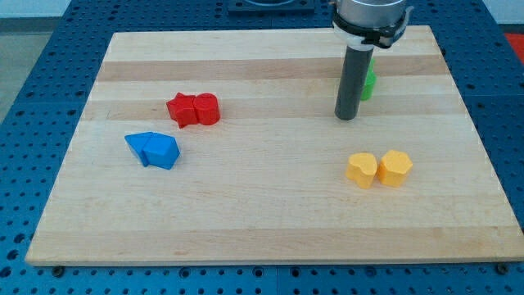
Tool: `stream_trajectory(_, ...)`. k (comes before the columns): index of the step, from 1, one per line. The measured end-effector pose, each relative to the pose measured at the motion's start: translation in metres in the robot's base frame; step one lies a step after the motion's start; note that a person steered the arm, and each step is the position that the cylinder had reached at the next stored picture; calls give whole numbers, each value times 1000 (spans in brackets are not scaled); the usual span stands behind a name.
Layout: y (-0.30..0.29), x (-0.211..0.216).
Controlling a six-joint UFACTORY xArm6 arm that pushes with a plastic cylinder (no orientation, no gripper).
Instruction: Separate red star and the red circle
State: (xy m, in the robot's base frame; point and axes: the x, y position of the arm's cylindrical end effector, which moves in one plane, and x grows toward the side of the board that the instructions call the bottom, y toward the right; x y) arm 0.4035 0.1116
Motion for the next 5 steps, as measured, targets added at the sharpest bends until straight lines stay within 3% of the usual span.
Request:
stream_trajectory(2,-83,53)
stream_trajectory(4,-194,53)
stream_trajectory(5,-217,29)
